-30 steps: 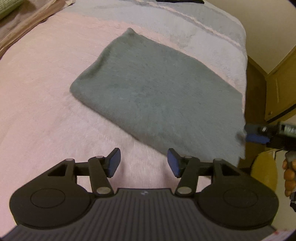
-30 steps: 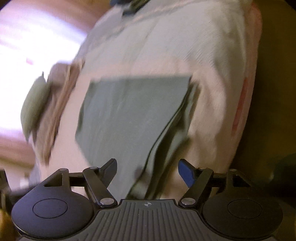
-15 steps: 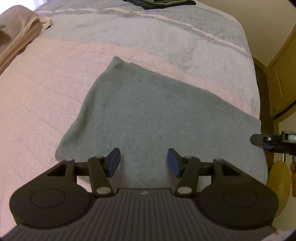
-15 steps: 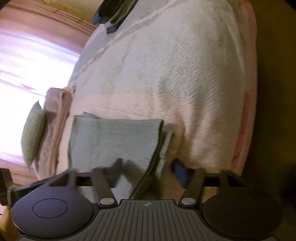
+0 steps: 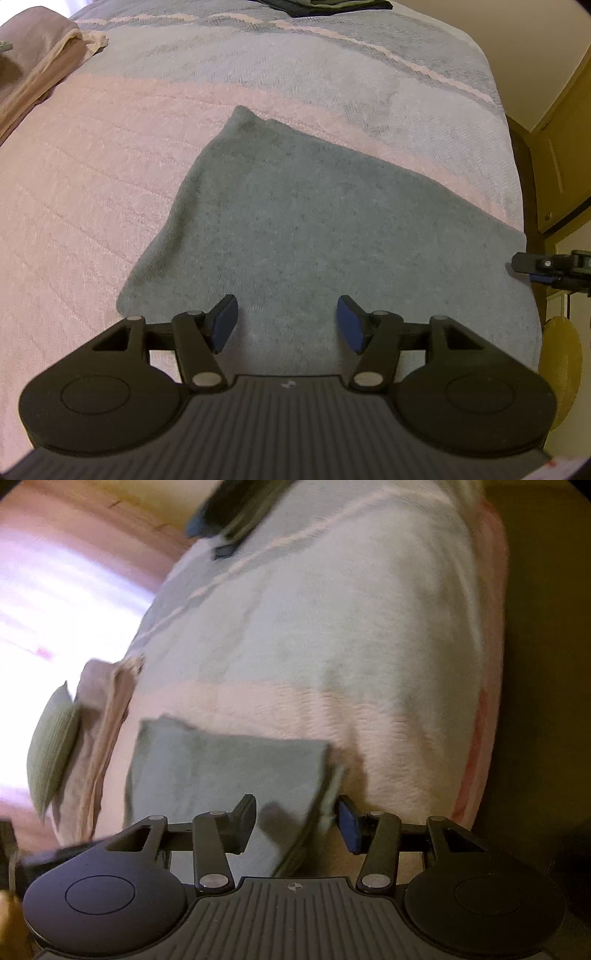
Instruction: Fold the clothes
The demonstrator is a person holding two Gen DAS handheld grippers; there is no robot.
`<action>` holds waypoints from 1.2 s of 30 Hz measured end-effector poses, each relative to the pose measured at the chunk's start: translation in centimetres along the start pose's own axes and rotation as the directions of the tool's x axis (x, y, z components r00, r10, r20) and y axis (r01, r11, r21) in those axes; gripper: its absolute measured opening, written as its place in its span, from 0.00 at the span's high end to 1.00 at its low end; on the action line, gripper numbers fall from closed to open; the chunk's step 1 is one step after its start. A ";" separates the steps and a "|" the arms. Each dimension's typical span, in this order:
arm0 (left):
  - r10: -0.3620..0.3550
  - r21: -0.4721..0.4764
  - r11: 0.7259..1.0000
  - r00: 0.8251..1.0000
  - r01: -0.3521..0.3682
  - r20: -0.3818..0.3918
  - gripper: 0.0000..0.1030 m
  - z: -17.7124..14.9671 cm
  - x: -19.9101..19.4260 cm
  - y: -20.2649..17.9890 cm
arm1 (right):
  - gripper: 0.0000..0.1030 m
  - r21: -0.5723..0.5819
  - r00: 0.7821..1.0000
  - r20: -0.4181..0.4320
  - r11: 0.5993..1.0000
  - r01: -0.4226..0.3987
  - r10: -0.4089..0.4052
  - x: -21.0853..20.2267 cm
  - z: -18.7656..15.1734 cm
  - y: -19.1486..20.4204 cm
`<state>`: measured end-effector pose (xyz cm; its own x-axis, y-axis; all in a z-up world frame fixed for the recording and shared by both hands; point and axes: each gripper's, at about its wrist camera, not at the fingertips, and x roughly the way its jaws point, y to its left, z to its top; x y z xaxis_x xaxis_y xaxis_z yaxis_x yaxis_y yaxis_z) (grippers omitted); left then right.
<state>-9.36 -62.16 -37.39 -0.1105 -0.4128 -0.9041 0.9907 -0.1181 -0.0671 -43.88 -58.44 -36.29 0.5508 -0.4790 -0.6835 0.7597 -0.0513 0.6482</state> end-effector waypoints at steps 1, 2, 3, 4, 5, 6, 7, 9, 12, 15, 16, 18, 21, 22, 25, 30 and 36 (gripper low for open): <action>-0.001 -0.004 1.000 1.000 0.001 -0.001 0.44 -0.2 0.0 0.0 | 0.56 0.000 1.000 -0.002 1.000 -0.008 0.008 -0.1 -0.2 0.2; -0.003 -0.009 1.000 1.000 0.003 -0.002 0.44 -0.4 0.0 0.1 | 0.56 0.002 1.000 -0.010 1.000 -0.010 0.011 0.0 -0.3 0.3; -0.006 -0.014 1.000 1.000 0.006 -0.004 0.44 -0.6 0.0 0.1 | 0.56 0.005 1.000 -0.023 1.000 -0.013 0.013 0.3 -0.4 0.2; -0.008 -0.016 1.000 1.000 0.008 -0.007 0.44 -0.8 0.1 0.1 | 0.56 0.011 0.999 -0.044 1.000 -0.013 0.013 0.9 -0.5 -0.1; -0.009 -0.016 1.000 1.000 0.009 -0.010 0.44 -0.9 0.1 0.0 | 0.56 0.015 0.998 -0.062 1.000 -0.008 0.009 1.2 -0.4 -0.2; -0.009 -0.013 1.000 1.000 0.009 -0.010 0.44 -1.0 0.1 0.0 | 0.66 0.019 0.997 -0.071 1.000 0.006 -0.005 1.3 -0.2 -0.3; -0.009 -0.010 1.000 1.000 0.009 -0.009 0.44 -1.1 0.0 -0.1 | 0.76 0.024 0.998 -0.064 1.000 0.016 -0.015 0.9 0.1 -0.2; -0.009 -0.014 1.000 1.000 0.009 0.000 0.43 -1.1 -0.3 -0.1 | 0.87 0.031 0.998 -0.052 0.999 0.027 -0.025 0.0 0.6 0.3; -0.009 -0.023 1.000 1.000 0.009 0.007 0.43 -0.9 -0.6 0.1 | 0.97 0.012 0.997 -0.060 0.999 0.039 -0.039 -1.0 1.7 1.4; -0.008 -0.026 1.000 1.000 0.009 0.019 0.43 -0.4 -0.7 0.2 | 0.98 -0.073 0.997 -0.066 0.996 0.043 -0.048 -1.4 3.3 3.3; -0.008 -0.028 1.000 1.000 0.009 0.025 0.43 -0.1 -0.8 0.2 | 0.98 -0.085 0.997 -0.063 0.996 0.039 -0.044 -1.3 4.0 3.8; -0.011 -0.035 0.999 0.999 0.012 0.039 0.43 0.4 -1.0 0.2 | 0.98 -0.122 0.998 -0.053 0.992 0.033 -0.040 -1.5 5.9 4.6; -0.016 -0.047 0.999 0.998 0.019 0.058 0.43 1.4 -1.3 0.1 | 0.98 -0.228 0.997 -0.063 0.973 0.038 -0.054 -1.0 9.8 5.9; -0.018 -0.052 0.998 0.998 0.021 0.062 0.43 1.7 -1.3 0.0 | 0.98 -0.265 0.996 -0.070 0.963 0.039 -0.060 -0.7 11.4 6.3; -0.029 -0.066 0.997 0.997 0.034 0.078 0.43 2.9 -1.6 -0.2 | 0.98 -0.381 0.994 -0.078 0.923 0.044 -0.079 0.9 16.7 7.9; -0.024 -0.123 0.992 0.995 0.036 0.100 0.42 4.6 -1.6 -0.2 | 0.98 -0.569 0.988 -0.096 0.821 0.047 -0.123 6.8 26.0 11.9; 0.028 -0.209 0.978 0.994 -0.007 0.101 0.42 6.8 -0.4 0.8 | 0.97 -0.712 0.976 -0.137 0.702 0.023 -0.171 17.2 31.8 14.3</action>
<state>-9.01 -68.20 -34.18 -0.0898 -0.5053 -0.8583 0.9861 0.0760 -0.1479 -34.53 -95.23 -28.11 0.4547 -0.3382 -0.8239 0.7918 0.5771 0.2000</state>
